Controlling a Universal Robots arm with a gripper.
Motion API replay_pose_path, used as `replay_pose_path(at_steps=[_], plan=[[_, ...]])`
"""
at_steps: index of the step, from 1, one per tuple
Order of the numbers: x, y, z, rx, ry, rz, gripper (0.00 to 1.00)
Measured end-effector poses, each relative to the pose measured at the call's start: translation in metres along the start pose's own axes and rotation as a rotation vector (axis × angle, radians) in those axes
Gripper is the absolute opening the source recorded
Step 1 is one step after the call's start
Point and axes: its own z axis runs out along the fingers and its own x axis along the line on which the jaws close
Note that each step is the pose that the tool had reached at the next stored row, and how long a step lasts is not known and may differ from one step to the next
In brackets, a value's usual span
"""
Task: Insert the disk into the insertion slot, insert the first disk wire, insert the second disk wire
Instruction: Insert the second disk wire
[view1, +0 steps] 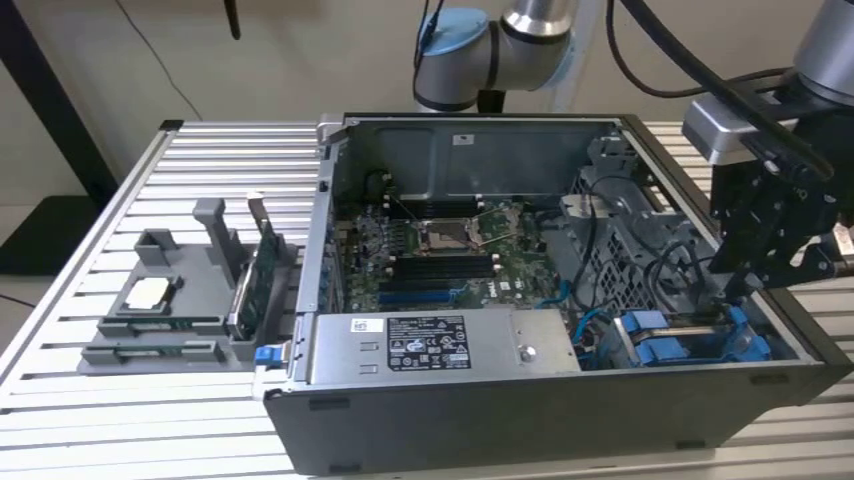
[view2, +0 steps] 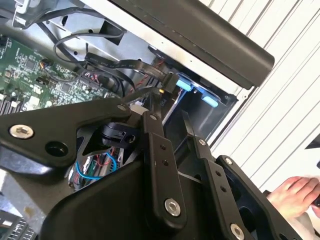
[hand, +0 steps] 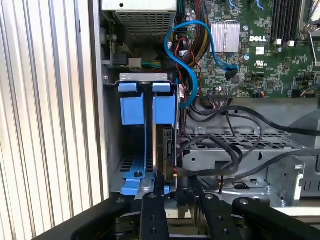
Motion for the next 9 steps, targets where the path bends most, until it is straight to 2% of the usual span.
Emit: replay_pose_path(at_steps=[9], plan=[[-0.0001, -0.0002, -0.0013, 0.0, 0.0005, 0.0, 0.33]])
